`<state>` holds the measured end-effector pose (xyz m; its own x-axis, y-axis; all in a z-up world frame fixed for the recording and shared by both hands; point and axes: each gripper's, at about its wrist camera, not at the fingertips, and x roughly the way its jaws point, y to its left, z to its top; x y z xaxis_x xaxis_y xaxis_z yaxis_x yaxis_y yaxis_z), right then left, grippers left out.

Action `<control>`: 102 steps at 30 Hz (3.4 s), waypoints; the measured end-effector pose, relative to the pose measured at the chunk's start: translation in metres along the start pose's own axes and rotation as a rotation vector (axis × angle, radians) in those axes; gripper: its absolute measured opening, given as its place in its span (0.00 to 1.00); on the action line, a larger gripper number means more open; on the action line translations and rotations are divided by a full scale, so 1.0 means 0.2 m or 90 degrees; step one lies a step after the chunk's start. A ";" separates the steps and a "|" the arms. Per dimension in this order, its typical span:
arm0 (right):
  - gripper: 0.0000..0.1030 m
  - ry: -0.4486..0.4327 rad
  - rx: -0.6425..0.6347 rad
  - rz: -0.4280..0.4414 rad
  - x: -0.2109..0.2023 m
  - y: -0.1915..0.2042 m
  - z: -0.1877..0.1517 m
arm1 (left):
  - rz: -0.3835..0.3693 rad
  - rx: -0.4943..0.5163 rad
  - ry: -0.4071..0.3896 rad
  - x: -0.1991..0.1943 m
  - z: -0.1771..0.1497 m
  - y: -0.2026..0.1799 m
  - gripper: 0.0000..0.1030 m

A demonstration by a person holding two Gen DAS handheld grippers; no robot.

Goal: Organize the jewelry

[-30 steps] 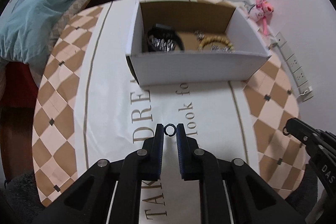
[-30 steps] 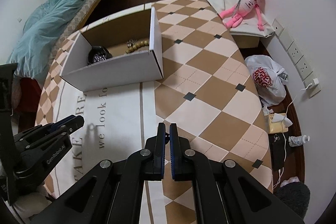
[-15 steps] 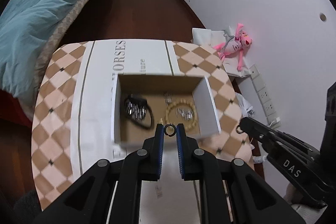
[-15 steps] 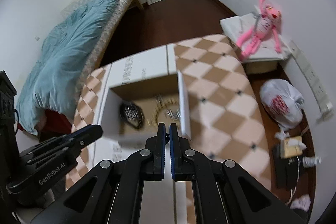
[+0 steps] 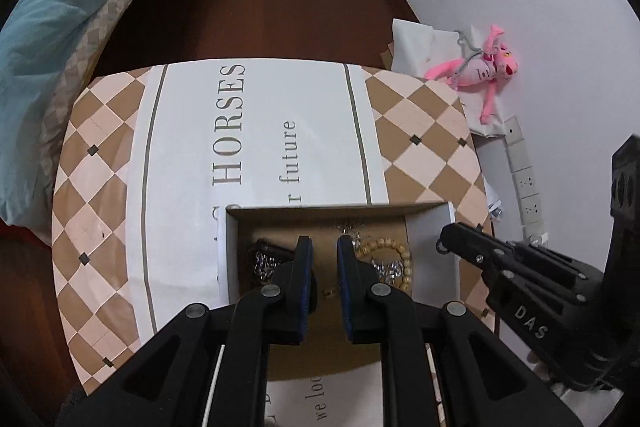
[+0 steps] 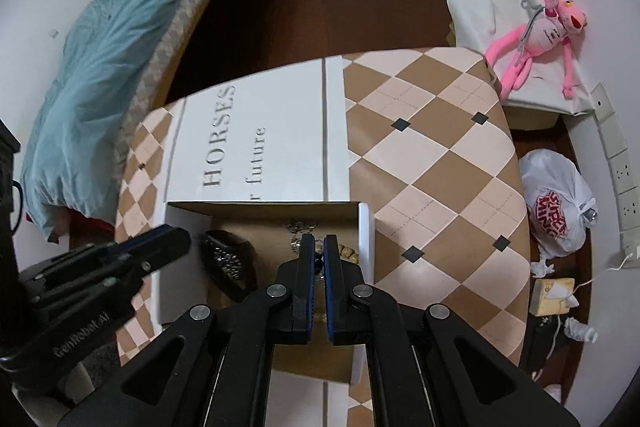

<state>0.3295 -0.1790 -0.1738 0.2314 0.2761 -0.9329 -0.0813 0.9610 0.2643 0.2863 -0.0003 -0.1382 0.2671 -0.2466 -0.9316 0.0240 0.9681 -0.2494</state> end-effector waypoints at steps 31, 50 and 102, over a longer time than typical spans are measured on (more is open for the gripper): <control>0.99 -0.064 -0.039 -0.184 -0.17 0.02 -0.44 | 0.177 -0.015 -0.121 -0.19 -0.41 0.11 0.99; 0.99 -0.201 -0.037 -0.184 -0.83 0.13 -0.76 | 0.156 0.020 -0.220 -0.74 -0.73 -0.07 0.99; 1.00 -0.272 -0.072 -0.180 -1.43 0.34 -0.80 | 0.163 -0.017 -0.234 -1.17 -0.77 -0.17 0.99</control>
<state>0.1037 -0.1947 0.0714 0.6322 0.0100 -0.7748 -0.0572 0.9978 -0.0338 0.0736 0.0180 0.0479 0.5856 0.0375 -0.8097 -0.1106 0.9933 -0.0340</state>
